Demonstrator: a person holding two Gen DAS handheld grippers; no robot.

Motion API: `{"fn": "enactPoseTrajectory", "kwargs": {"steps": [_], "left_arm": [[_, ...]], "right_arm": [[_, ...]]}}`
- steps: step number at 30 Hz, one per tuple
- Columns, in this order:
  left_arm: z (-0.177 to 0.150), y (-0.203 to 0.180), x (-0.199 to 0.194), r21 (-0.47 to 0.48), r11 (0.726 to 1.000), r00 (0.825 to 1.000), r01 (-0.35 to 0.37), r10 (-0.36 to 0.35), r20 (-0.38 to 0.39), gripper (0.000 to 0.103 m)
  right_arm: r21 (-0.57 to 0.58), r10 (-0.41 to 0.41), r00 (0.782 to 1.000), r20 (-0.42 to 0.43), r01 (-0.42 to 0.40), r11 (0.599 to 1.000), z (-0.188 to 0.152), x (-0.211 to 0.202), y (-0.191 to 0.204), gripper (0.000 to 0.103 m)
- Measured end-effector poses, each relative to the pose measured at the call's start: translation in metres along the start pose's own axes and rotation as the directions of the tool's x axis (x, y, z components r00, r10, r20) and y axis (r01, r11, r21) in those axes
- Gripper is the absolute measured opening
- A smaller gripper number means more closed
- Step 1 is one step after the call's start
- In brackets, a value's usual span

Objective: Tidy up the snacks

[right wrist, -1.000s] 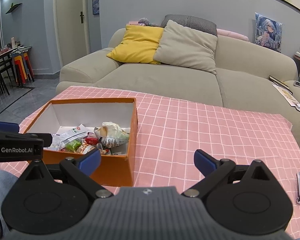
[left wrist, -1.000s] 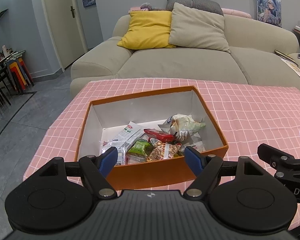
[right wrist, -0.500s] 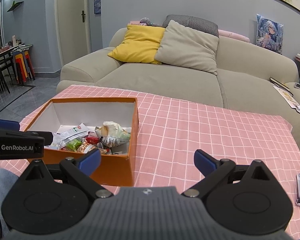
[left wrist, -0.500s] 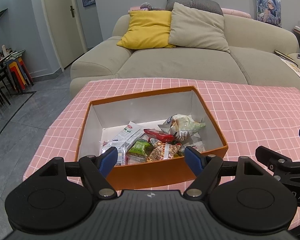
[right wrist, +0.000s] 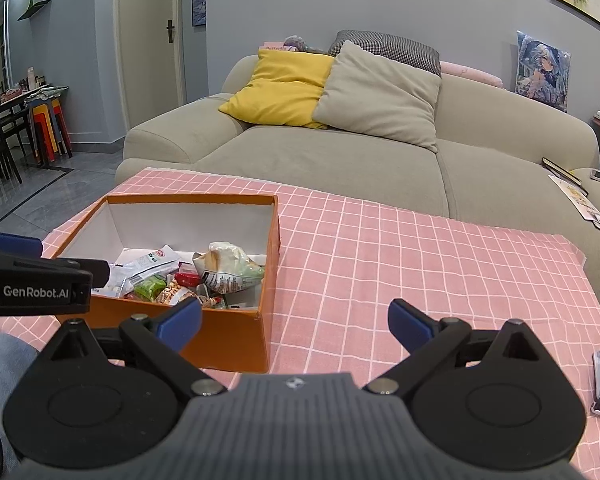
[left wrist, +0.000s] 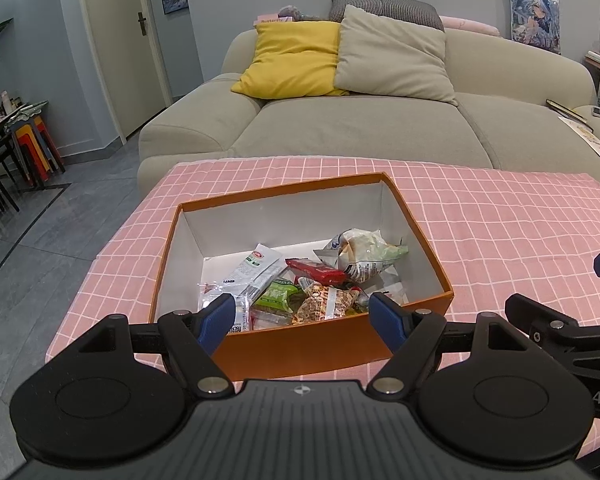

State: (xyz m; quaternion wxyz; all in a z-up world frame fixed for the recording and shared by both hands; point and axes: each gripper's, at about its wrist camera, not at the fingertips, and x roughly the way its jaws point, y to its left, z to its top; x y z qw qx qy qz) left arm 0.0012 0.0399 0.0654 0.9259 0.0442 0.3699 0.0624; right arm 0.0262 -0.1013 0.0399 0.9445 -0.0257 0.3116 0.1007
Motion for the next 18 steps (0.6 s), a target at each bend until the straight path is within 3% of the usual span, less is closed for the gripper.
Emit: {"fn": "enactPoseTrajectory", "kwargs": {"steps": [18], "left_arm": [[0.0009,-0.0006,-0.0005,0.007,1.0,1.0,0.014,-0.014,0.004,0.089]], "right_arm": [[-0.006,0.01,1.0,-0.008,-0.01,1.0,0.0002,0.0009,-0.0005,0.096]]}}
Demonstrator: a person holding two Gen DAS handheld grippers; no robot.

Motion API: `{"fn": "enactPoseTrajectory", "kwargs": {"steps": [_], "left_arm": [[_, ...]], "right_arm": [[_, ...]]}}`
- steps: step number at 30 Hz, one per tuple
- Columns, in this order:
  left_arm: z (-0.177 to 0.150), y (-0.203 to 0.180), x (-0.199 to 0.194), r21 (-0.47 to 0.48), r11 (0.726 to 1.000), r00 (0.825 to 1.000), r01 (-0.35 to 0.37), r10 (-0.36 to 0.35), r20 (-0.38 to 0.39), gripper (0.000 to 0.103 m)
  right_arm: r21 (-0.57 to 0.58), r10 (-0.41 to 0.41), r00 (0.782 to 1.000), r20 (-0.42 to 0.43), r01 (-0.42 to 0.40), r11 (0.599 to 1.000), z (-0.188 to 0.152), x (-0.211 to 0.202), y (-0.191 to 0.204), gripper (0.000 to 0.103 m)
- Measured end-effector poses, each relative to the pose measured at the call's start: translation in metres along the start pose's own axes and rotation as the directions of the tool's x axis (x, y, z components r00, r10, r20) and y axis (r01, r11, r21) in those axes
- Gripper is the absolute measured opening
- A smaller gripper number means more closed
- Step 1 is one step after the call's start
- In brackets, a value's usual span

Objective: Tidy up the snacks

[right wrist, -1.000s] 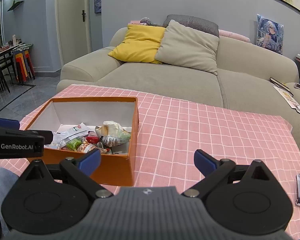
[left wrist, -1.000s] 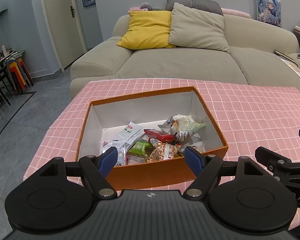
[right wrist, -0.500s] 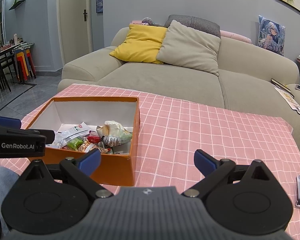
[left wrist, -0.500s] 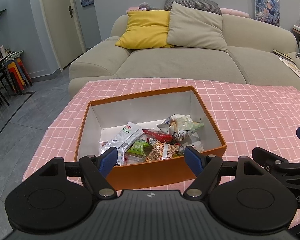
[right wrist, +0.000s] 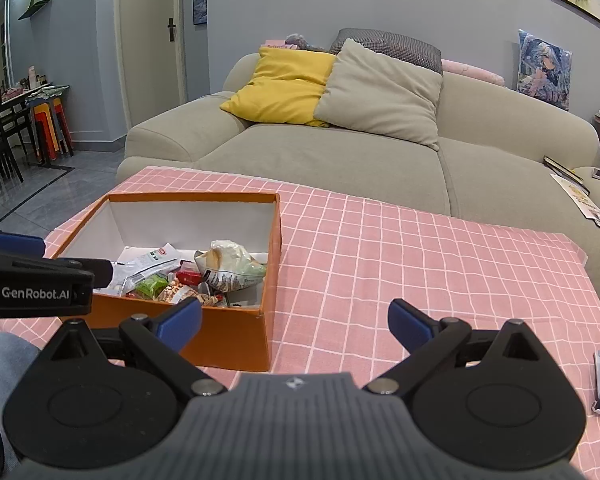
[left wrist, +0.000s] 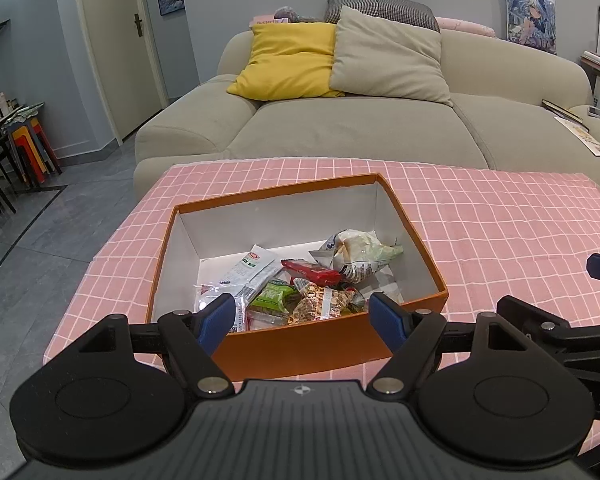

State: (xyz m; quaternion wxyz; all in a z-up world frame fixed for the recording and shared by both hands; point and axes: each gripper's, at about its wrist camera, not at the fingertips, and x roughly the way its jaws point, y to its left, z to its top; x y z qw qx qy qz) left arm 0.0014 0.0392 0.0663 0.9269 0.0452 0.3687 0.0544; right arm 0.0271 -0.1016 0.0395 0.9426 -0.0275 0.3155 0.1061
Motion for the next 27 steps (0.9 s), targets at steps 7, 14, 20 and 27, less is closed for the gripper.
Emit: {"fn": "enactPoseTrajectory", "kwargs": {"steps": [7,14,20,27], "left_arm": [[0.0001,0.0006,-0.0008,-0.001,1.0,1.0,0.0,0.0,0.003,0.089],[-0.0004,0.0017,-0.0021,0.006,1.0,1.0,-0.003,0.003,0.007,0.089],[-0.0007,0.0017,-0.0025,0.007,1.0,1.0,-0.003,0.002,0.008,0.089],[0.0008,0.0059,-0.0027,0.017,1.0,1.0,0.002,-0.003,0.015,0.089]], "right_arm": [[-0.009,0.0,1.0,0.001,0.0,1.0,0.001,-0.0011,0.0021,0.096],[-0.005,0.002,1.0,-0.008,-0.002,1.0,0.0013,0.0,0.001,0.097],[-0.017,0.009,1.0,-0.007,-0.01,1.0,0.0012,-0.0004,0.0027,0.097],[-0.017,0.01,1.0,-0.007,-0.01,1.0,0.0012,-0.0003,0.0031,0.097]]}}
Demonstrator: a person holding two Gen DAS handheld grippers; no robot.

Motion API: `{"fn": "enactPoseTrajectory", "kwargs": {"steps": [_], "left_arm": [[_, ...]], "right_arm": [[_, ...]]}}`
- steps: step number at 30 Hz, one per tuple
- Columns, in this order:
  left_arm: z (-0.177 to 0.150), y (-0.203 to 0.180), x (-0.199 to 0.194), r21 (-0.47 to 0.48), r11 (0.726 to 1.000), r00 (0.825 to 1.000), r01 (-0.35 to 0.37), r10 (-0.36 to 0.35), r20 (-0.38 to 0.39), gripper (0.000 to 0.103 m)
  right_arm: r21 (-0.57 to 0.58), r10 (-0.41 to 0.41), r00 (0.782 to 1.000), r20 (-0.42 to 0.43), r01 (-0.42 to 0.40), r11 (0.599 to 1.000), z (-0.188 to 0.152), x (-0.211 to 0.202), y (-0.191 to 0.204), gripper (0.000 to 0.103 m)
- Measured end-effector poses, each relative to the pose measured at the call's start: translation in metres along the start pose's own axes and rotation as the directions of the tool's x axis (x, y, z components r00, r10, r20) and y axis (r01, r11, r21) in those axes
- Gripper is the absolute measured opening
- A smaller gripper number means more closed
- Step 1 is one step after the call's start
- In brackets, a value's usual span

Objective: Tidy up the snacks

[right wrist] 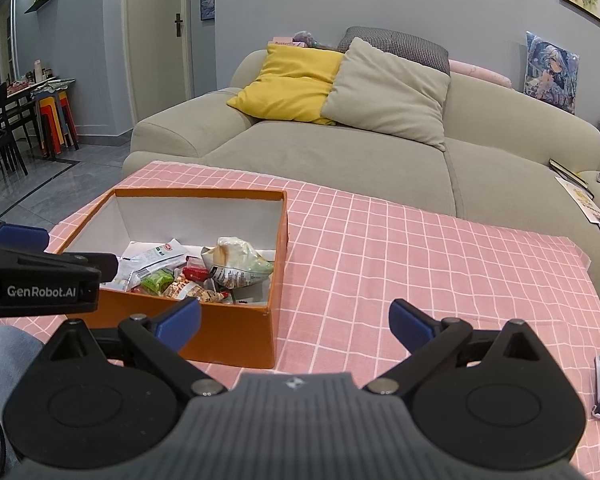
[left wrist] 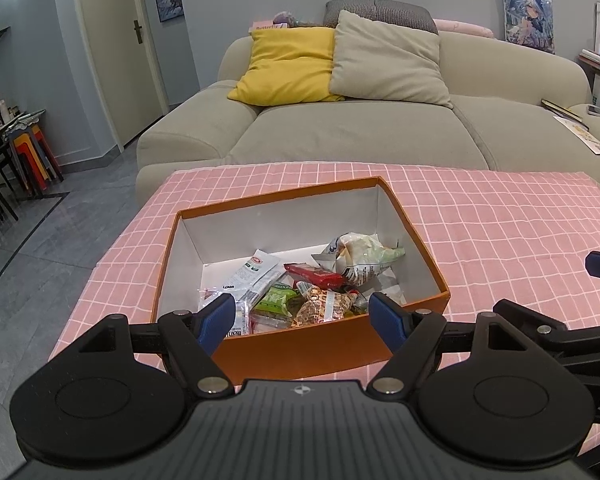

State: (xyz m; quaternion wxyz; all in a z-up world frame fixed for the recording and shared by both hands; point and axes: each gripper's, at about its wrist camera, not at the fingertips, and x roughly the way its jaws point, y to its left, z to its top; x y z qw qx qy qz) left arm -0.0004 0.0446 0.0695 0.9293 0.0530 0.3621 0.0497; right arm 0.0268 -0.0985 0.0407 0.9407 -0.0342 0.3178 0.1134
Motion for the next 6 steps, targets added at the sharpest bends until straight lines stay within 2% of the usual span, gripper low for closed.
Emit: {"fn": "enactPoseTrajectory", "kwargs": {"steps": [6], "left_arm": [[-0.0009,0.0015,0.0001,0.006,1.0,1.0,0.003,-0.003,0.004,0.089]], "right_arm": [[-0.002,0.003,1.0,0.0,-0.003,1.0,0.0002,-0.0006,0.001,0.097]]}}
